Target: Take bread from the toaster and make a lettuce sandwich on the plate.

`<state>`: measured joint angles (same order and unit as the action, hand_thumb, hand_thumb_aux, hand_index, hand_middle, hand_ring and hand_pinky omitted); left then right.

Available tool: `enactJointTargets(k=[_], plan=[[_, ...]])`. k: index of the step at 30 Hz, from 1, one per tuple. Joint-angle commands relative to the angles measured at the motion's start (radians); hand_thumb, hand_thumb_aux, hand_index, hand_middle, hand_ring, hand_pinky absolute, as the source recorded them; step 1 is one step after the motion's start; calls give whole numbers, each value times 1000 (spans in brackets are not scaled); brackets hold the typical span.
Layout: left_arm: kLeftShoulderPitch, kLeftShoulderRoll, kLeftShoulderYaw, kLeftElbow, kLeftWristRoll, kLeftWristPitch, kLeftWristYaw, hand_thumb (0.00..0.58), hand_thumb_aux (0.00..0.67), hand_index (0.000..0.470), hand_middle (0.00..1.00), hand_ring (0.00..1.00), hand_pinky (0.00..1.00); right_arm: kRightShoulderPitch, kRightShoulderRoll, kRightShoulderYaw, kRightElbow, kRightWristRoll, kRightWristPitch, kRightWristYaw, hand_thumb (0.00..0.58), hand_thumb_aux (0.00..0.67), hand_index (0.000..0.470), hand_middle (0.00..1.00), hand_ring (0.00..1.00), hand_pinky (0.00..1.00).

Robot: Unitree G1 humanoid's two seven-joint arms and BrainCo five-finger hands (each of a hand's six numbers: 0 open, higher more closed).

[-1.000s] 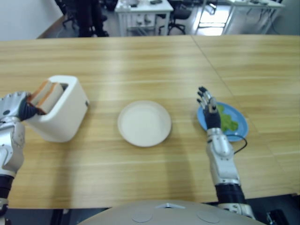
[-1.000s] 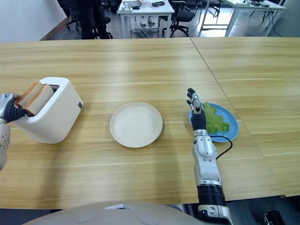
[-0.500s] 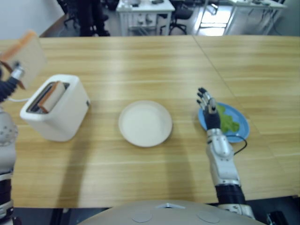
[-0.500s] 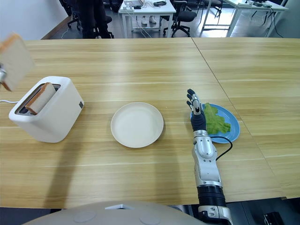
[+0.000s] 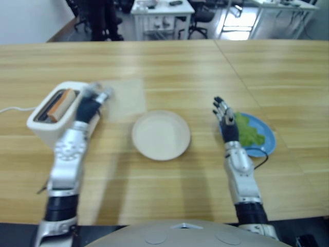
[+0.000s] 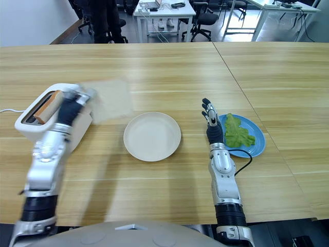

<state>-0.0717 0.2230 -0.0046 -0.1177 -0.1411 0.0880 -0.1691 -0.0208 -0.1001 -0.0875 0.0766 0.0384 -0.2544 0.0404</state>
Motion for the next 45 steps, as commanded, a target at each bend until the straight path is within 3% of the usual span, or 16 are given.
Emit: enactJointTargets(k=[1, 10, 19, 21, 23, 24, 25, 26, 27, 40, 43, 45], plan=[[3, -23, -79, 192, 65, -23, -38, 580, 670, 460, 1000, 1000, 1000, 4, -6, -6, 7, -3, 17, 2, 0, 0, 0, 0, 0, 0], [-54, -34, -155, 409, 187, -99, -40, 580, 670, 460, 1000, 1000, 1000, 7, -4, -5, -2, -4, 20, -5, 0, 0, 0, 0, 0, 0], [-84, -37, -190, 398, 327, -183, 44, 580, 670, 460, 1000, 1000, 1000, 8, -6, -4, -7, -2, 23, -3, 0, 0, 0, 0, 0, 0], [-100, -40, -200, 387, 361, -191, 67, 575, 607, 417, 1000, 1000, 1000, 7, -6, -3, -5, -3, 22, -2, 0, 0, 0, 0, 0, 0], [-118, -44, -212, 384, 387, -190, 81, 494, 413, 283, 980, 980, 980, 6, -5, 0, -5, -4, 23, -2, 0, 0, 0, 0, 0, 0], [-127, -43, -220, 384, 405, -188, 86, 449, 352, 242, 725, 725, 725, 6, -5, 1, -7, -4, 24, -2, 0, 0, 0, 0, 0, 0], [-133, -41, -229, 386, 426, -182, 91, 0, 0, 0, 220, 220, 220, 6, -5, 2, -8, -4, 24, -1, 0, 0, 0, 0, 0, 0], [-136, -39, -235, 387, 441, -180, 97, 0, 0, 0, 220, 220, 220, 5, -6, 2, -9, -3, 25, 0, 0, 0, 0, 0, 0, 0], [-139, -35, -241, 390, 463, -172, 107, 0, 0, 0, 0, 0, 0, 6, -7, 2, -13, -2, 26, 1, 0, 0, 0, 0, 0, 0], [-113, 115, -288, 243, 862, -46, 290, 0, 0, 0, 0, 0, 0, 38, -30, 6, -108, -27, 42, 4, 0, 0, 0, 0, 0, 0], [-67, 155, -246, 115, 927, -7, 321, 0, 0, 0, 0, 0, 0, 58, -94, -19, -188, -92, 20, -3, 0, 0, 0, 0, 0, 0], [-32, 161, -210, 36, 917, -3, 330, 0, 0, 0, 0, 0, 0, 69, -190, -63, -229, -237, -8, -48, 0, 0, 0, 0, 0, 0]])
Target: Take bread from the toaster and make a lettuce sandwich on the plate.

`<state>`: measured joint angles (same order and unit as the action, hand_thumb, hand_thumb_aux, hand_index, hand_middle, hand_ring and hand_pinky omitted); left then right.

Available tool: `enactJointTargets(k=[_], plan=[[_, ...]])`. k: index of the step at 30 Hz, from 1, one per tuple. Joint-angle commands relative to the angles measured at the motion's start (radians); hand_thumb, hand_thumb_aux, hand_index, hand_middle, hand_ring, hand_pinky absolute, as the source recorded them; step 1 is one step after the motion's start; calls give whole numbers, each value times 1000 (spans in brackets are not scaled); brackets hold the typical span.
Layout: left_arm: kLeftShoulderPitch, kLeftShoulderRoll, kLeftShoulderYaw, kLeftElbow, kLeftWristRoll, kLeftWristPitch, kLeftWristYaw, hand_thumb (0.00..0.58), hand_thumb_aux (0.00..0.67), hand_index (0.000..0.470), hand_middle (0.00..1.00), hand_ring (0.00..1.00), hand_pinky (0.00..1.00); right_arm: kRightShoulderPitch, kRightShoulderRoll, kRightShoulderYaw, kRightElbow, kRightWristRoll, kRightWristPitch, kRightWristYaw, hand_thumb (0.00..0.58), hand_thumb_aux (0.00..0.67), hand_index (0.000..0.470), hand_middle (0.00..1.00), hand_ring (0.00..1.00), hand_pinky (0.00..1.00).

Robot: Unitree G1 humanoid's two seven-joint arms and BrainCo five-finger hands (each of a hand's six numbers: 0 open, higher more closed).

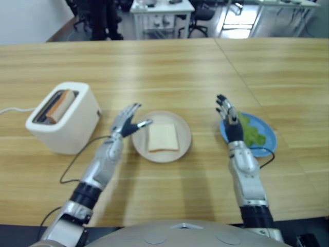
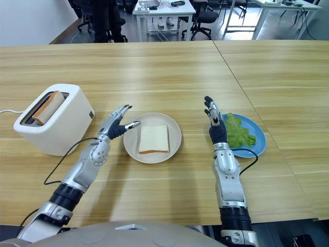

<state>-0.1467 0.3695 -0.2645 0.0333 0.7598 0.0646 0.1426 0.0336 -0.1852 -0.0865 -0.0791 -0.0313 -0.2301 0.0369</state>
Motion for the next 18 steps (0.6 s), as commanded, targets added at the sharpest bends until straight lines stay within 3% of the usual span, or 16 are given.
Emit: enactJointTargets(k=[1, 4, 8, 11, 18], plan=[[57, 13, 64, -142, 0, 13, 18, 0, 0, 0, 0, 0, 0, 21, -186, -84, -73, -306, -40, -96, 0, 0, 0, 0, 0, 0], [84, -12, 94, -162, -67, -5, 9, 0, 0, 0, 0, 0, 0, 26, -443, -93, 42, -677, 13, -256, 0, 0, 0, 0, 0, 0], [93, -35, 96, -129, -100, -11, -2, 0, 0, 0, 0, 0, 0, -60, -660, 62, 385, -928, 72, -372, 0, 0, 0, 0, 0, 0], [98, -44, 85, -136, -87, -5, 0, 0, 0, 0, 0, 0, 0, -159, -697, 177, 627, -994, 54, -442, 0, 0, 0, 0, 0, 0], [92, -67, 63, -119, -85, -10, -1, 0, 0, 0, 0, 0, 0, -365, -634, 409, 1040, -1060, 31, -539, 0, 0, 0, 0, 0, 0]])
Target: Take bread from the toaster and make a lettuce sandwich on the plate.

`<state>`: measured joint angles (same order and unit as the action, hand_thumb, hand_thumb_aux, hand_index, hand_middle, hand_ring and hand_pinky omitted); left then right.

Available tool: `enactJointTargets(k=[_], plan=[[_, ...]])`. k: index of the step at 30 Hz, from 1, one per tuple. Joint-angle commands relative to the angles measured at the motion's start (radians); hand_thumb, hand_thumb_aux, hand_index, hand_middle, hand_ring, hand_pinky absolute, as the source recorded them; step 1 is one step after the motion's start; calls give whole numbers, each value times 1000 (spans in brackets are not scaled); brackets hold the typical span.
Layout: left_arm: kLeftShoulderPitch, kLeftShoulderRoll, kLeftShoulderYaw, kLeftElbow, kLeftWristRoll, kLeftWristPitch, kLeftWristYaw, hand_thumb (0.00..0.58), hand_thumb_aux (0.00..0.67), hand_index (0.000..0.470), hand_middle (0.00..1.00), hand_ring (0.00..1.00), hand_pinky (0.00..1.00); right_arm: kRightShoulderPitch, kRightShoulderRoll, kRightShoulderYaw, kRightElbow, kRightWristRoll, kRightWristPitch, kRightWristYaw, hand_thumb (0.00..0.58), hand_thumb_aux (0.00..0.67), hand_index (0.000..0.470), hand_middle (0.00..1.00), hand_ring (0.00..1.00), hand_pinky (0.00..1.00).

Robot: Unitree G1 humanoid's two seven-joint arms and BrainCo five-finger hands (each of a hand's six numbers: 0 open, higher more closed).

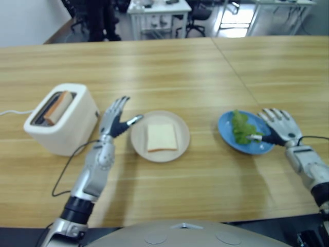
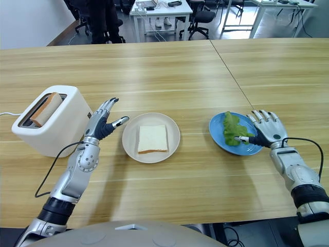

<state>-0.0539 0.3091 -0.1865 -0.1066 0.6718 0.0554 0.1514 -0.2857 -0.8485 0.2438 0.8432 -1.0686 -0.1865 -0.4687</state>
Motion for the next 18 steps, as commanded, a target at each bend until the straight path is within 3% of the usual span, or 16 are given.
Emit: enactJointTargets(k=[1, 11, 12, 13, 14, 15, 16, 18], plan=[[-1, -8, -17, 20, 3, -1, -11, 0, 0, 0, 0, 0, 0, -62, 34, 98, 150, -20, -14, -46, 0, 0, 0, 0, 0, 0], [17, -15, -23, 30, 3, -2, -2, 0, 0, 0, 0, 0, 0, -107, 24, 196, 189, 15, -2, -68, 0, 0, 0, 0, 0, 0], [18, -15, -23, 30, 4, -2, -3, 0, 0, 0, 0, 0, 0, -113, 27, 203, 196, 19, -4, -61, 337, 236, 162, 0, 0, 0], [18, -15, -23, 30, 4, -2, -3, 0, 0, 0, 0, 0, 0, -117, 31, 209, 203, 23, -4, -58, 503, 426, 292, 0, 0, 0], [17, -16, -24, 29, 5, -2, -4, 0, 0, 0, 0, 0, 0, -118, 32, 214, 208, 28, -4, -58, 535, 483, 332, 0, 0, 0], [17, -17, -24, 28, 7, -2, -5, 0, 0, 0, 0, 0, 0, -119, 35, 217, 212, 36, -7, -59, 535, 483, 332, 0, 0, 0], [17, -16, -25, 28, 8, -1, -5, 0, 0, 0, 0, 0, 0, -119, 36, 219, 212, 43, -8, -59, 579, 638, 438, 0, 0, 0], [16, -15, -27, 28, 10, -2, -7, 0, 0, 0, 0, 0, 0, -112, 37, 219, 204, 59, -11, -64, 580, 670, 460, 0, 0, 0]])
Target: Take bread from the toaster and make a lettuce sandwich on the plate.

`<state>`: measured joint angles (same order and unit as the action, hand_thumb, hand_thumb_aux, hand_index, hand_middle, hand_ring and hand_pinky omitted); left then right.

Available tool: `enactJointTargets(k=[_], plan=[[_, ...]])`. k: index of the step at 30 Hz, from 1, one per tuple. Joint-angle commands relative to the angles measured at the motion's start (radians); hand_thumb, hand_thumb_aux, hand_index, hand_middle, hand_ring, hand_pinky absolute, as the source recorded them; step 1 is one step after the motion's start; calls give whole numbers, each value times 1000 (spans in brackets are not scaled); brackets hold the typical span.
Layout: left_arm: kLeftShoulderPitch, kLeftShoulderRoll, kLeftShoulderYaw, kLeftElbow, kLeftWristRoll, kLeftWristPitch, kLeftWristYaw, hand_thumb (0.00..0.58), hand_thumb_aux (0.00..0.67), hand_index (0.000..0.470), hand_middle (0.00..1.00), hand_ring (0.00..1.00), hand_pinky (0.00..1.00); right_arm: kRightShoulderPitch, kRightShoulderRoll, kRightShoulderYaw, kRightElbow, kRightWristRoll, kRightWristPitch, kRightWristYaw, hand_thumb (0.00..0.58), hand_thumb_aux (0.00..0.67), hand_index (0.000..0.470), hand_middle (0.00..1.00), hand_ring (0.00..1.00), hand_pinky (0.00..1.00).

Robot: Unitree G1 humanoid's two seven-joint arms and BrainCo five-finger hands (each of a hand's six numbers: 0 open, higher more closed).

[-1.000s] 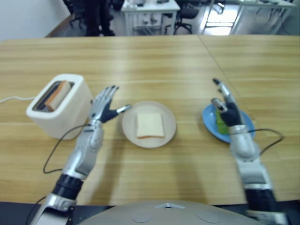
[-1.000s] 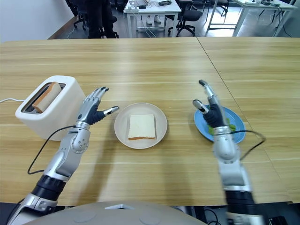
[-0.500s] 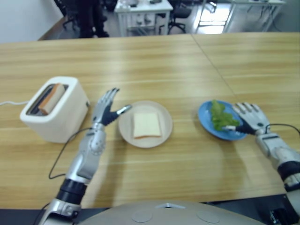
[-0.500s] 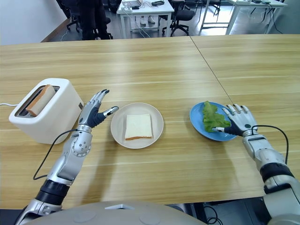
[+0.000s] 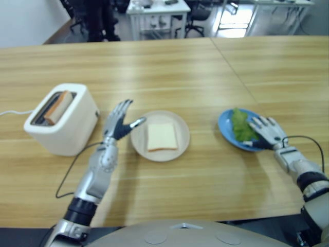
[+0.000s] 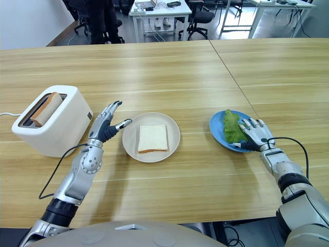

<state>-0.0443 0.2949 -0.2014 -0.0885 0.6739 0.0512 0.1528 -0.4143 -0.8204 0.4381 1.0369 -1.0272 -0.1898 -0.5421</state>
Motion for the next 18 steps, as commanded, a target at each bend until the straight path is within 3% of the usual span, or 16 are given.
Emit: enactJointTargets(k=[1, 5, 6, 9, 11, 12, 13, 14, 15, 18], plan=[[7, -1, -13, 10, 8, 2, -9, 0, 0, 0, 0, 0, 0, 19, 8, 24, 4, 24, -8, 8, 580, 670, 460, 0, 0, 0], [13, -1, -14, 10, 12, 2, -8, 0, 0, 0, 0, 0, 0, 27, 0, 23, -29, 43, -15, 15, 580, 670, 460, 0, 0, 0], [15, -1, -14, 10, 13, 3, -8, 0, 0, 0, 0, 0, 0, 29, -2, 23, -37, 46, -16, 18, 580, 670, 460, 184, 184, 184], [14, -2, -18, 14, 16, 3, -7, 0, 0, 0, 0, 0, 0, 38, -11, 20, -62, 59, -20, 25, 580, 670, 460, 294, 294, 294], [13, -3, -22, 15, 17, 3, -6, 0, 0, 0, 0, 0, 0, 46, -19, 15, -81, 68, -22, 29, 580, 670, 460, 569, 569, 569], [13, -3, -24, 17, 18, 3, -5, 0, 0, 0, 0, 0, 0, 51, -22, 11, -90, 73, -23, 32, 580, 670, 460, 569, 569, 569], [13, -4, -25, 19, 18, 3, -5, 0, 0, 0, 0, 0, 0, 55, -25, 8, -99, 79, -24, 33, 580, 670, 460, 776, 776, 776], [13, -4, -27, 21, 19, 2, -5, 0, 0, 0, 0, 0, 0, 60, -29, 3, -109, 86, -24, 34, 580, 670, 460, 776, 776, 776], [13, -4, -27, 22, 19, 2, -5, 0, 0, 0, 0, 0, 0, 67, -33, -3, -122, 95, -26, 37, 580, 670, 460, 1000, 1000, 1000], [15, -5, -27, 20, 19, 4, -6, 0, 0, 0, 0, 0, 0, 98, -55, -36, -197, 132, -34, 40, 580, 670, 460, 1000, 1000, 1000]])
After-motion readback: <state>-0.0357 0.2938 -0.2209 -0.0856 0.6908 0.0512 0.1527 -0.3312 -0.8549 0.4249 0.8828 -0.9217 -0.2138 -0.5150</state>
